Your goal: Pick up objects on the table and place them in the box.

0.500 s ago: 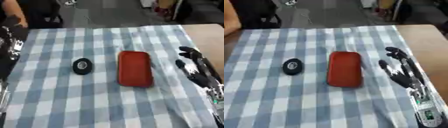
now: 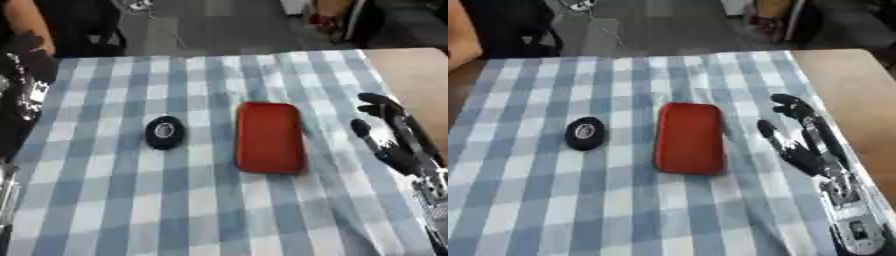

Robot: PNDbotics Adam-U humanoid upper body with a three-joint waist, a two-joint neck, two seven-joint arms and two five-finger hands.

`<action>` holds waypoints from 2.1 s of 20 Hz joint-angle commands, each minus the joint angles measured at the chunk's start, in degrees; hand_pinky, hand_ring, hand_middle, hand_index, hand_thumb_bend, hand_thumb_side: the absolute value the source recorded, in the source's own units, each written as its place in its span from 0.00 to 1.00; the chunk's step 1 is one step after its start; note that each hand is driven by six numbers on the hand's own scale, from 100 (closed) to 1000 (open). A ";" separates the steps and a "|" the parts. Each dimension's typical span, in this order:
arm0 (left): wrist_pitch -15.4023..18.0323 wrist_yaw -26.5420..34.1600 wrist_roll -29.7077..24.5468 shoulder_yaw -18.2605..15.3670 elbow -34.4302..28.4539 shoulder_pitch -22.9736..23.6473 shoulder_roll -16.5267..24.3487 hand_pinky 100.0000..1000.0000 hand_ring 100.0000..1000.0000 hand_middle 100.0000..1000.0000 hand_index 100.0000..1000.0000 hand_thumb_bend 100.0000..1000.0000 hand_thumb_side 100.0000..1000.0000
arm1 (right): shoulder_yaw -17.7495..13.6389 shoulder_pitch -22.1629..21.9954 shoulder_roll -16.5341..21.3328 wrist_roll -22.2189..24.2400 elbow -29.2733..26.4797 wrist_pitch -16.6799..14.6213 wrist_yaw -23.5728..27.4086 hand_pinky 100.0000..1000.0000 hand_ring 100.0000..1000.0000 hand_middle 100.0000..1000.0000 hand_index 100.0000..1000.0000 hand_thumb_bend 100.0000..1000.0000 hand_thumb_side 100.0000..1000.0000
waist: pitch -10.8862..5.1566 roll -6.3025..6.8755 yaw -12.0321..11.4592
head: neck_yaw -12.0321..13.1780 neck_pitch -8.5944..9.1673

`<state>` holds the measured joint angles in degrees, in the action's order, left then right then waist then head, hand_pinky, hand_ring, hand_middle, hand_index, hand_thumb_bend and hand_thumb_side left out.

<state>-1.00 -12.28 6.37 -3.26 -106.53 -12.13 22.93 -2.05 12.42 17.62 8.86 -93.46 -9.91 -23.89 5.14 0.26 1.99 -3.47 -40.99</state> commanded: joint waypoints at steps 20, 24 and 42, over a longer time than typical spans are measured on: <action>5.73 -23.42 -15.70 9.20 6.99 -3.67 17.85 0.99 0.99 1.00 0.80 1.00 0.94 | 0.02 -0.07 1.06 0.48 -0.12 -0.30 -0.05 0.89 0.81 0.88 0.89 0.48 0.82 | -0.93 0.84 0.87 | 0.77 0.01; 5.62 -22.04 -15.31 9.42 9.04 -6.50 17.47 1.00 1.00 1.00 0.74 1.00 0.90 | 0.14 -0.05 0.99 0.60 -0.06 -0.36 -0.03 0.89 0.81 0.88 0.89 0.48 0.82 | -1.04 0.83 1.04 | 0.91 -0.02; 10.76 -27.33 -18.30 14.97 20.49 -19.59 14.66 0.98 1.00 1.00 0.60 1.00 0.95 | 0.52 0.06 0.91 1.36 0.55 -0.50 0.11 0.89 0.81 0.88 0.90 0.47 0.83 | -1.31 0.63 1.58 | 1.34 -0.24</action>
<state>9.13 -38.85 -11.71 11.67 -86.29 -30.49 36.95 -1.38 12.31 17.66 10.02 -92.40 -10.45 -23.92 4.72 0.94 3.49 -2.52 -41.09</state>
